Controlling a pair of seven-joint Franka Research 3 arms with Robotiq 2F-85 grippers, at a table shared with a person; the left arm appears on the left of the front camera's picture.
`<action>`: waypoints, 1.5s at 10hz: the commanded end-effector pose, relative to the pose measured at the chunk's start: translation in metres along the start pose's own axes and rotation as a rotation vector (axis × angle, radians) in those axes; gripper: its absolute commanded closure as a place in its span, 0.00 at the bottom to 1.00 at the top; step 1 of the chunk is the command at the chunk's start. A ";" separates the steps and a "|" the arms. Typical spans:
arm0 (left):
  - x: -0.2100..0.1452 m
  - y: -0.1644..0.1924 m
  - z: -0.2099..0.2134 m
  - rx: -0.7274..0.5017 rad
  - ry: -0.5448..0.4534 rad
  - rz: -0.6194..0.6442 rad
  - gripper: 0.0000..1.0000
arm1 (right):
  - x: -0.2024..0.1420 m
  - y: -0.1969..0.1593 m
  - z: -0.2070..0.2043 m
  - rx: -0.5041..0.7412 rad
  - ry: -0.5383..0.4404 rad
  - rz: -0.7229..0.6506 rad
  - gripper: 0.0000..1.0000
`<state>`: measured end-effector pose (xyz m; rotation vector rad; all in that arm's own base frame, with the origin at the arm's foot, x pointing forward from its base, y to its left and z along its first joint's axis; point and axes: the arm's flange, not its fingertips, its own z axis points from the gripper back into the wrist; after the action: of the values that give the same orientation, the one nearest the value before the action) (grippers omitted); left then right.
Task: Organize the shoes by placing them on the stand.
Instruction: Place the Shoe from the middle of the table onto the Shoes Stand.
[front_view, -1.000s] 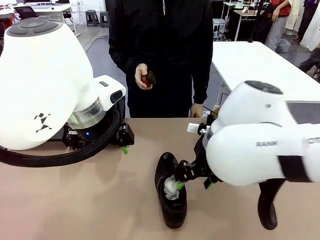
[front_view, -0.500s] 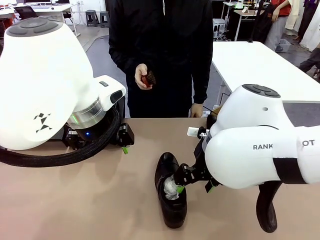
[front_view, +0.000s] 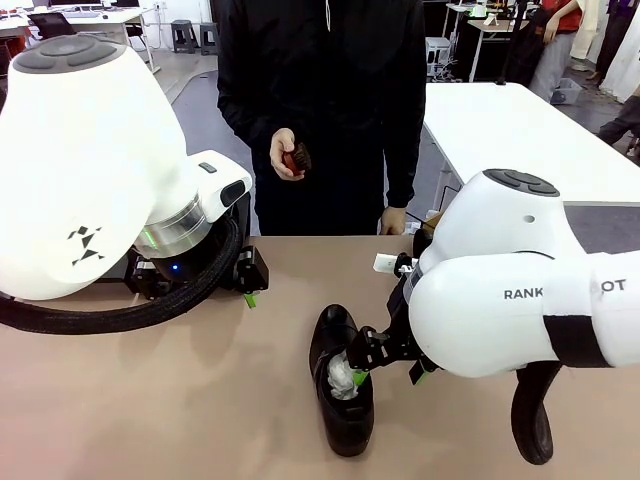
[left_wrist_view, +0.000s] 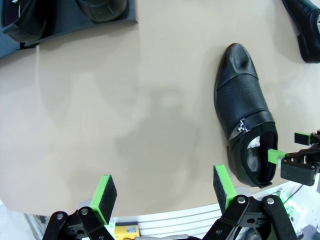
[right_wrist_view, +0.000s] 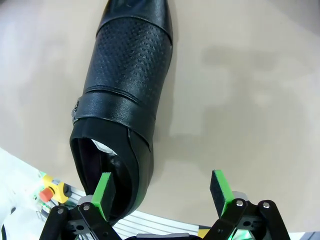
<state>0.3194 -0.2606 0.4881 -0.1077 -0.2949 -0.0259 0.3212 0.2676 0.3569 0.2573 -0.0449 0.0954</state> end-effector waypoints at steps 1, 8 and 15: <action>0.001 0.001 0.001 -0.012 -0.004 0.001 0.00 | 0.000 0.000 0.000 0.000 0.000 0.000 0.00; -0.081 -0.086 -0.033 -0.070 0.077 0.230 0.00 | 0.029 -0.110 0.131 -0.119 -0.205 -0.183 0.00; -0.082 -0.127 -0.102 0.043 0.035 0.095 0.00 | 0.029 -0.110 0.131 -0.119 -0.205 -0.183 0.00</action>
<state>0.2590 -0.3863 0.3828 -0.0868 -0.2023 0.0542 0.3539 0.1301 0.4560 0.1381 -0.2150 -0.1083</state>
